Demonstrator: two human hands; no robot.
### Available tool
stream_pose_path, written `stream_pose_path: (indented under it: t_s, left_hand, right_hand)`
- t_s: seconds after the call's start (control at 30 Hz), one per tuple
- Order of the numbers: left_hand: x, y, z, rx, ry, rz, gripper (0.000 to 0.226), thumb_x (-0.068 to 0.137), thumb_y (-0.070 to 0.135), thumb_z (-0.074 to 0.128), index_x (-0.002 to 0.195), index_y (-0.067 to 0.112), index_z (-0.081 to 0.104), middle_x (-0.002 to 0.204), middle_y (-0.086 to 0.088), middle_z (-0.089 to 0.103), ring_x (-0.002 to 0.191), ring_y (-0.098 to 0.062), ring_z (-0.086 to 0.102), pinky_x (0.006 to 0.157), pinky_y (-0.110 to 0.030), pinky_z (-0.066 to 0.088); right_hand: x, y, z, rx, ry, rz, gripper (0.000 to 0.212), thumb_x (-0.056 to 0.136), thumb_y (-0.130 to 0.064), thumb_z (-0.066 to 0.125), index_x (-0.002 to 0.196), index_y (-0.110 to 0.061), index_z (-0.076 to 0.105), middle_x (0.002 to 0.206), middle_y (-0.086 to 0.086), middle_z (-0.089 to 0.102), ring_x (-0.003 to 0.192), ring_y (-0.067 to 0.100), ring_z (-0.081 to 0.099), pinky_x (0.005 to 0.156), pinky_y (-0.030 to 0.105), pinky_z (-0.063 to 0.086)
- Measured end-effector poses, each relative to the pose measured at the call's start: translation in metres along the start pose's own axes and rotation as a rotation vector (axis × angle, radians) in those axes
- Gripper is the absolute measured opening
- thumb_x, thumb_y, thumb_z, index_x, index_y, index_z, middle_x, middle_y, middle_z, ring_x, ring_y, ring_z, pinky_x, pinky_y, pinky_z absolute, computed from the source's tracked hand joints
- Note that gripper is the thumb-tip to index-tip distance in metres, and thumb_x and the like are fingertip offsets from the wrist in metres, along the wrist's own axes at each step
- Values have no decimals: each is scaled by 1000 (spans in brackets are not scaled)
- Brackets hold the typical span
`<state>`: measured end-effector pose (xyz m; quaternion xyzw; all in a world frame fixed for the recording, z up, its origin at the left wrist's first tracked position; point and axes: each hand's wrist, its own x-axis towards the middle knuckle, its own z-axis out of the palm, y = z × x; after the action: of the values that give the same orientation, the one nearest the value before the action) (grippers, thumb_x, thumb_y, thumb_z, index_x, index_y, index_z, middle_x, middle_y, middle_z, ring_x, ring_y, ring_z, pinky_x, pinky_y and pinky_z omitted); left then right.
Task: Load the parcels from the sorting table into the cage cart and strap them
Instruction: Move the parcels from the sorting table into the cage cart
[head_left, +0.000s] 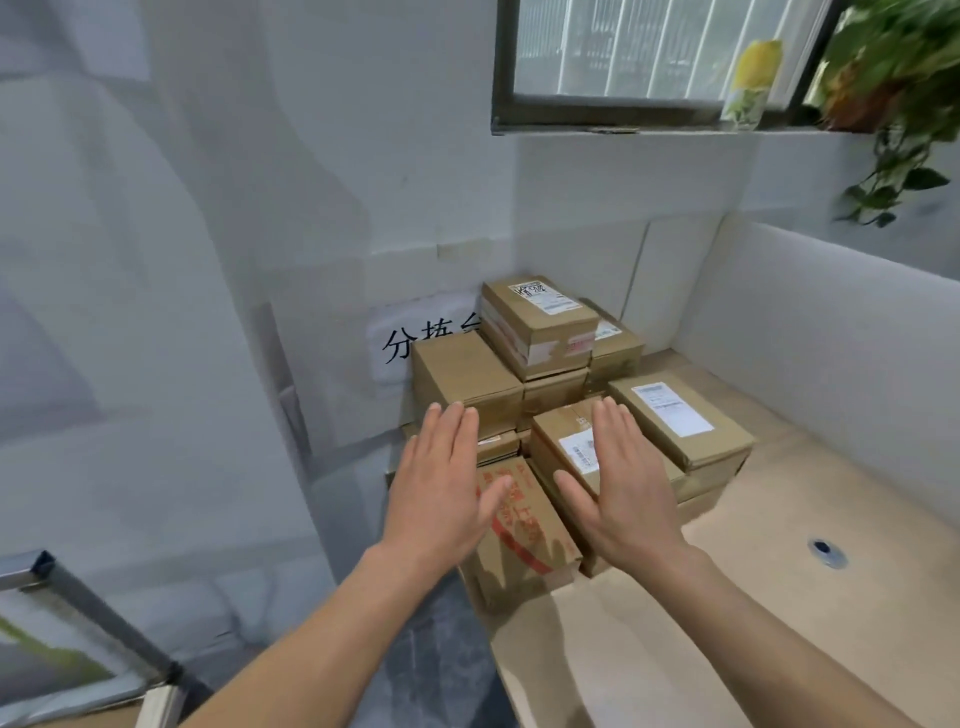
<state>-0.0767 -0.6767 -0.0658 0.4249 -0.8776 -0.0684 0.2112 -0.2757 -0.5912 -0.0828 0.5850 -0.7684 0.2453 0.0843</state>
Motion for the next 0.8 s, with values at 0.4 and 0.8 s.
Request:
stream_pose_path:
  t_s: [0.4,0.8]
  left_hand:
    - [63,3,82,-254,-202,-31,78,96,54,47,156,20,11,162,2,16,149,-16,14,121,-38,22]
    - [110,9,159,-391,-524,-126,77,95,58,45,155,20,16,154,-3,33,137,-25,39,110,-45,38]
  right_hand:
    - [34,83,40,-50,-190,370,51,93,-52,51,132,-20,48,125,-2,56,119,22,50,96,38,45]
    - [59,124,68,-156,-343,660,40,86,-66,47,105,-31,52,107,2,64,102,30,52,81,37,44]
